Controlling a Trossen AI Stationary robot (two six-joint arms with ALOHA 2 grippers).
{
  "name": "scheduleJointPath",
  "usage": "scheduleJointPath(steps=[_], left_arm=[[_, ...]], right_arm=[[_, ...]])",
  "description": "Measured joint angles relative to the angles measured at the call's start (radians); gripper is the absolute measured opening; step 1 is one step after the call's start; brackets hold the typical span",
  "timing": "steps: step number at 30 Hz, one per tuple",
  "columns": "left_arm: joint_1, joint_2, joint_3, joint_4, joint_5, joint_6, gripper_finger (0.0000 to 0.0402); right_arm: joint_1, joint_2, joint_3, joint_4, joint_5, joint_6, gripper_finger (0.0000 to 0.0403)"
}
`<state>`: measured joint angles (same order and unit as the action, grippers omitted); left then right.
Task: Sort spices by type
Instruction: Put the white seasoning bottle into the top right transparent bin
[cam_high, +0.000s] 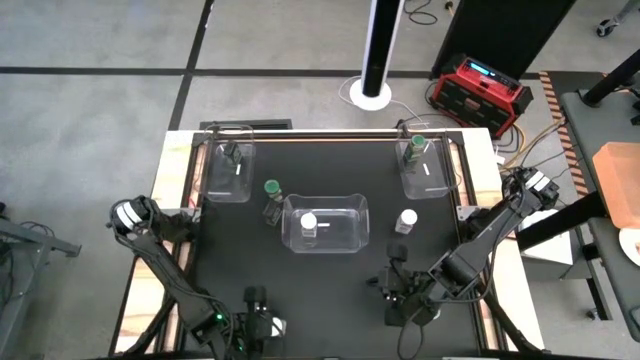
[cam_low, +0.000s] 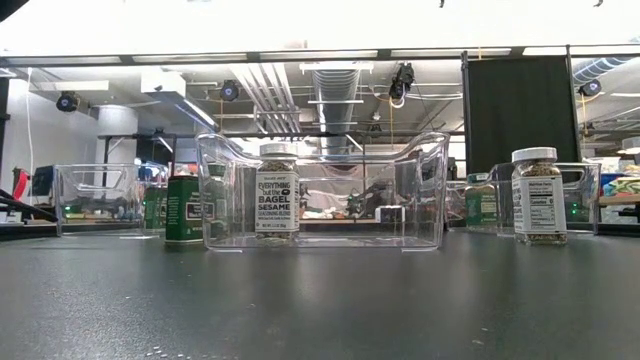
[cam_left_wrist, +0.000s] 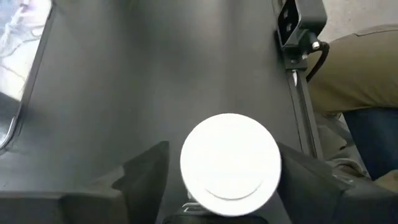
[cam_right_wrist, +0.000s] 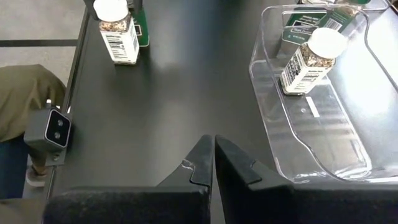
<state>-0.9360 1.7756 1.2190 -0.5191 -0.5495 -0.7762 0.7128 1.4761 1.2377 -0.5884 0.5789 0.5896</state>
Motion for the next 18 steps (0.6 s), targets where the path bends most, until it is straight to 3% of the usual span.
scheduleJointPath(steps=[6,18], left_arm=[[0.002,-0.001,0.0,0.008,0.001,0.034,0.0192],[0.01,-0.009,0.048,-0.014,-0.04,0.147,0.0195]], right_arm=[[0.0,0.0,-0.003,0.0,0.0,0.0,0.0009],[0.0,0.001,-0.009,0.0,0.0,0.002,0.0009]])
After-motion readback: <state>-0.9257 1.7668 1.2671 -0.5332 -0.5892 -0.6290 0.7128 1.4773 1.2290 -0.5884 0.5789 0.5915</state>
